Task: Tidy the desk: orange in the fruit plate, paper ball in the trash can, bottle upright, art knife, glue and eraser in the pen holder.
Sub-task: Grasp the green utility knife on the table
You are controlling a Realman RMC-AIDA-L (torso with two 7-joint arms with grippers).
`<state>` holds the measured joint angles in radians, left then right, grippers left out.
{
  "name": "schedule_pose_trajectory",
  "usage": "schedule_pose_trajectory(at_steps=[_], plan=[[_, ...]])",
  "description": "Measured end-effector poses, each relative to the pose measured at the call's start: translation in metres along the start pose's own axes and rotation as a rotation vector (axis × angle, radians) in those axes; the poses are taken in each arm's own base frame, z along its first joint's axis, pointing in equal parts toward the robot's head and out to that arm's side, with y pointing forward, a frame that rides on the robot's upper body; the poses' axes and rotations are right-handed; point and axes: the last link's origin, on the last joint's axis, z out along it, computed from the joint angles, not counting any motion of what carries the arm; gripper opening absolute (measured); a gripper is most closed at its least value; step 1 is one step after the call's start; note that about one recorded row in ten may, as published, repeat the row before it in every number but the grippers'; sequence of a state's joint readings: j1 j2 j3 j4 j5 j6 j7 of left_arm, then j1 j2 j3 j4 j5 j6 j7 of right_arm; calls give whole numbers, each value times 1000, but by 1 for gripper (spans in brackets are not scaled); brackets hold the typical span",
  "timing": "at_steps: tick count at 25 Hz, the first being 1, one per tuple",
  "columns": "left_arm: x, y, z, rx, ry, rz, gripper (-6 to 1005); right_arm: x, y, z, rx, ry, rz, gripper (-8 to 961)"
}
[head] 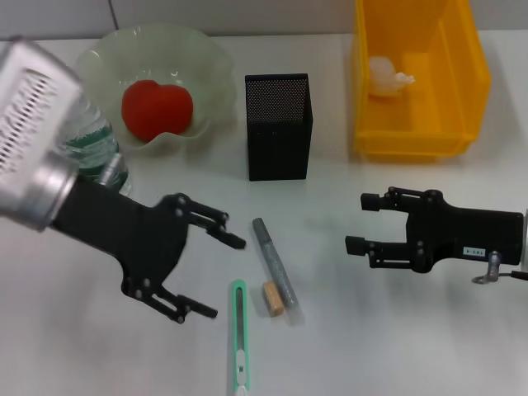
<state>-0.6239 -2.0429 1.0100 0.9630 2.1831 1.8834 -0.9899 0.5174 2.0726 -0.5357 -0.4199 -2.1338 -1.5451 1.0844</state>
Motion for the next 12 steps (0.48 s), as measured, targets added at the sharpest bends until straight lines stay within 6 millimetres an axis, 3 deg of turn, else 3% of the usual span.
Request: schedule_pose_trajectory(at_steps=[12], plan=[[34,-22,36,-255,-123,431,785,1,3,4,-51,51,6,791]])
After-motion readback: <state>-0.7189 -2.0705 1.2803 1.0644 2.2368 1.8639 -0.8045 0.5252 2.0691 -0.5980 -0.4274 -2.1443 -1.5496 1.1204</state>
